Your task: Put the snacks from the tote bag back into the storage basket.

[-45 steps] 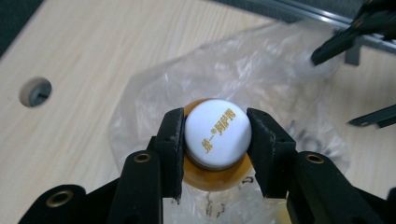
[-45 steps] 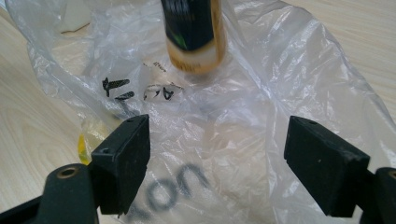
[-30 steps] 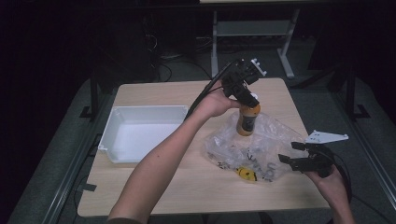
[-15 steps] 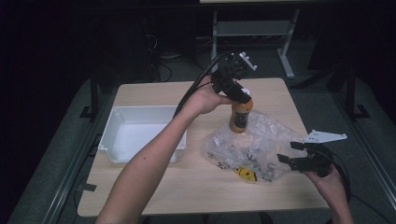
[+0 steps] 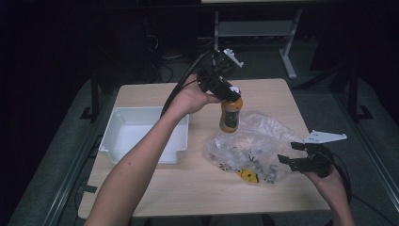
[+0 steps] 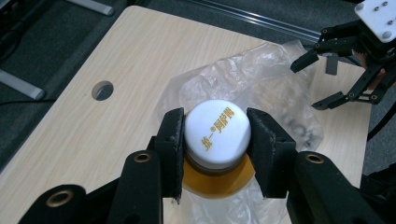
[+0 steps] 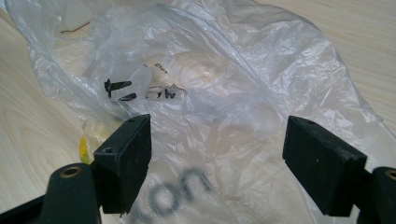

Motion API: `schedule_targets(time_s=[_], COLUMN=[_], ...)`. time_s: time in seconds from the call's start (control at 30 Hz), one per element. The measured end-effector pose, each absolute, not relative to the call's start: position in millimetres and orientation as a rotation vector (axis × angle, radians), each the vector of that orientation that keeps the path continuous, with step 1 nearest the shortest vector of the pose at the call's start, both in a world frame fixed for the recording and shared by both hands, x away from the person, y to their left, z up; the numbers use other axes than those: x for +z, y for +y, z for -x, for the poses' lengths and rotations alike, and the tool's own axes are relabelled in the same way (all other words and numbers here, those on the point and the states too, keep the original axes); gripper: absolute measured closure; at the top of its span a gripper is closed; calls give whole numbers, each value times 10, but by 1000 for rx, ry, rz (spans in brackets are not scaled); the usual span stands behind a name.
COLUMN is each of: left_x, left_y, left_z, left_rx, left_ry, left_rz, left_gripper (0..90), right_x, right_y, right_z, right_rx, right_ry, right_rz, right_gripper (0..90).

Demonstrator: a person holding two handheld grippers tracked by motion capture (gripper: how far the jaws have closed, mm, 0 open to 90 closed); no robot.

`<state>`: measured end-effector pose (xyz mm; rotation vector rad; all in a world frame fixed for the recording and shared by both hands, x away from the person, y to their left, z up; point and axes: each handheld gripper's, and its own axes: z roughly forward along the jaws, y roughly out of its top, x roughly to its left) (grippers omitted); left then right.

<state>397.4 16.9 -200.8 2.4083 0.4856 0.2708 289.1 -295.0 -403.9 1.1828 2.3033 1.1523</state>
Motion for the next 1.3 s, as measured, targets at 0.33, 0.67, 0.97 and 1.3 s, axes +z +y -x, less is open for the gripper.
schedule_targets(time_s=[0.33,0.67,0.97,1.3], left_x=[-1951,-1917,-1972,-2008], left_y=[386,671,973,1327], left_z=[-3950,-3923,-3882,-3833], left_rx=[307,340,360,379], left_ry=[493,536,594,654], left_rz=[-2433,-2425,-2426,-2406], left_gripper=[591,591,591,591], right_x=[-4027,-4034,-4037,-4038], right_y=[-2957,-2922,-2901,-2912], right_z=[-2888,-2886,-2888,-2894], right_rx=[1143,1129,1123,1118], right_ry=[2293,2305,2305,2297], right_rz=[-1180,-1175,-1166,-1179], right_gripper=[234,234,234,234])
